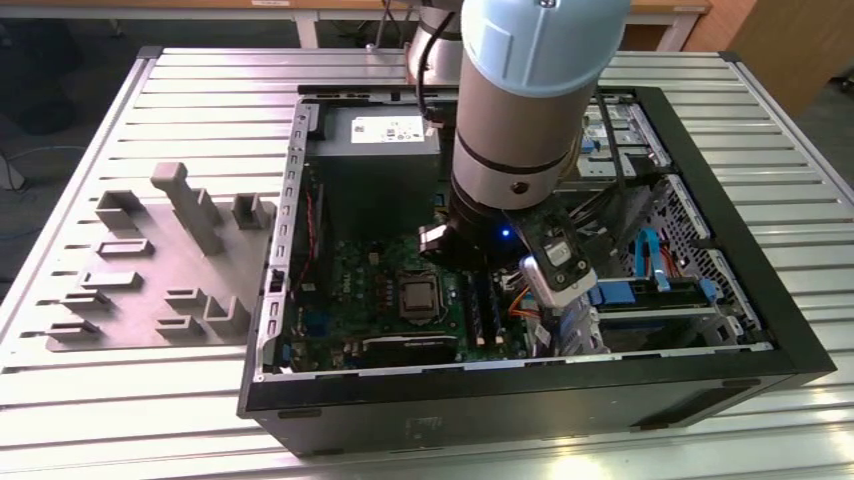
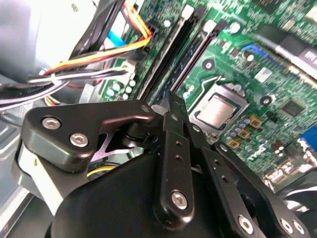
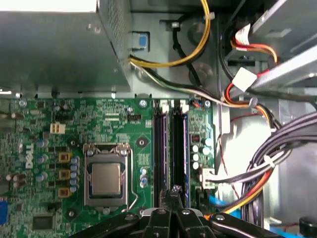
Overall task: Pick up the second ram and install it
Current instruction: 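Press down the second ram until it locks into place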
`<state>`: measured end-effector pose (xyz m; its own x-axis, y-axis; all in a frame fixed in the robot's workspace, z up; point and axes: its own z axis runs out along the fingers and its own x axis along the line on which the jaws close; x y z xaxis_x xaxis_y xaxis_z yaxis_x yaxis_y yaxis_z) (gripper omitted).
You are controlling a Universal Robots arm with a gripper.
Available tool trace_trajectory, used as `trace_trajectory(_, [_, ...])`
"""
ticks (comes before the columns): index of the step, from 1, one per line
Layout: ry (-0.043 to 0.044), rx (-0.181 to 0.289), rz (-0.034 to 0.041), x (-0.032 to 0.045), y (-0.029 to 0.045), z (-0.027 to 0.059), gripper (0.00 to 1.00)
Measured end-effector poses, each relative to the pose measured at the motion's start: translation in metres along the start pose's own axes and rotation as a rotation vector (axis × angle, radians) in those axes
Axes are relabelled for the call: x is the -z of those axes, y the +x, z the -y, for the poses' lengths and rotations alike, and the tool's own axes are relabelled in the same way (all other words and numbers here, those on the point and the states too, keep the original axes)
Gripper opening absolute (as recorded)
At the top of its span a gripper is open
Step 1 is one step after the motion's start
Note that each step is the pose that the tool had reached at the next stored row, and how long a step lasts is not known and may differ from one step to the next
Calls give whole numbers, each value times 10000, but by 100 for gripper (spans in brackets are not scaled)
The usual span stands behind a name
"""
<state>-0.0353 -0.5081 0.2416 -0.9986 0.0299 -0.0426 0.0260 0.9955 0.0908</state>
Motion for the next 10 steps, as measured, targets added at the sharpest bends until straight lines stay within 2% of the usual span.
trace_trajectory(1, [-3, 0, 0, -5, 1, -39, 11])
trace_trajectory(5, [-2, 1, -1, 34, 0, -48, 11])
trace_trajectory(10, [-3, 1, 0, 40, -1, -49, 11])
